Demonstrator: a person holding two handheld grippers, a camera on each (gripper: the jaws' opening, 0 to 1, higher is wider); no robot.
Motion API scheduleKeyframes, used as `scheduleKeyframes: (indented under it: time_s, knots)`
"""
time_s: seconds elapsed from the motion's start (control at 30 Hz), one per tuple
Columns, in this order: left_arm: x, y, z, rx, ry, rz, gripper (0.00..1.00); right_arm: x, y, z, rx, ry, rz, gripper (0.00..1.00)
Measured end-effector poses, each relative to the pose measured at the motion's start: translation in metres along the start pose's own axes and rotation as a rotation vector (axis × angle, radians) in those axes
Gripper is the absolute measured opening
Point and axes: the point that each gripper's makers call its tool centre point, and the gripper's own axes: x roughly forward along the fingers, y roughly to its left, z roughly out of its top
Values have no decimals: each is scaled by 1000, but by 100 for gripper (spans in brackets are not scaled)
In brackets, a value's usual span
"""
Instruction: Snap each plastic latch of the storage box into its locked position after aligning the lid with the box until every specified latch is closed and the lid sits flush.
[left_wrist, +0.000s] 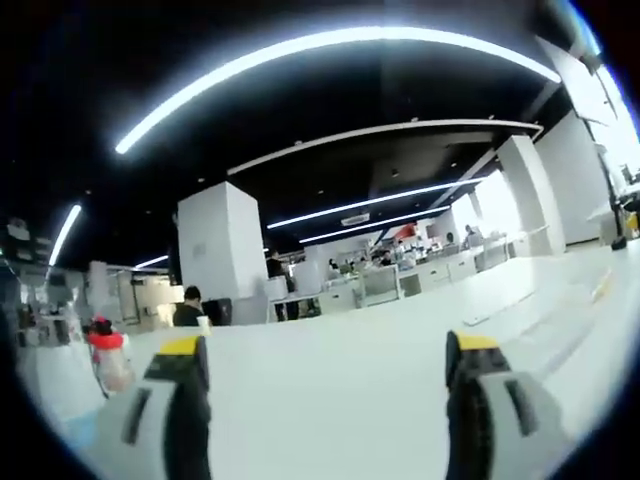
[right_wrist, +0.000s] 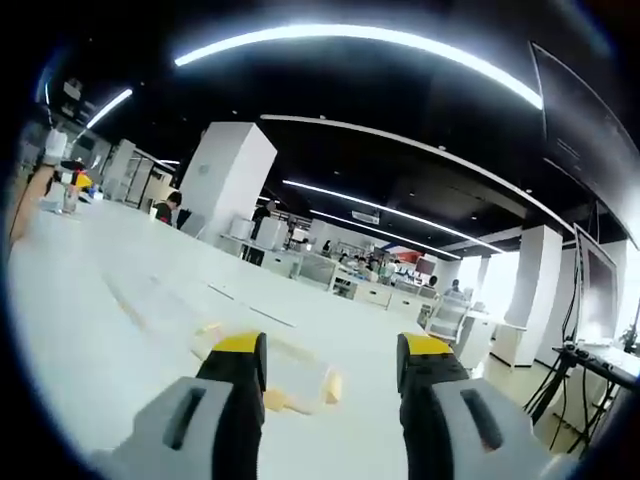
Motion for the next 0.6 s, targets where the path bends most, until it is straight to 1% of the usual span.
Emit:
scheduleKeyframes:
  time_s: [0.1, 0.3, 0.4, 0.5, 0.57, 0.6]
  knots:
    - [-3, 5, 2, -10, -13, 11, 99, 0, -1, -1, 3, 3, -3, 53]
    - [-2, 3, 2, -14, -7, 3, 99, -2, -2, -1, 6, 0, -4, 53]
    - [-4, 4, 2, -21, -8, 3, 99, -3, -7, -2, 15, 0, -11, 53]
    - [-5, 7, 4, -39, -17, 4, 99, -4, -9, -2, 28, -6, -16, 53]
    - [-5, 5, 5, -58, -26, -8, 99, -4, -9, -2, 33, -5, -12, 53]
    - [-4, 3, 6, -77, -35, -23, 99, -4, -7, -1, 49, -14, 0, 53]
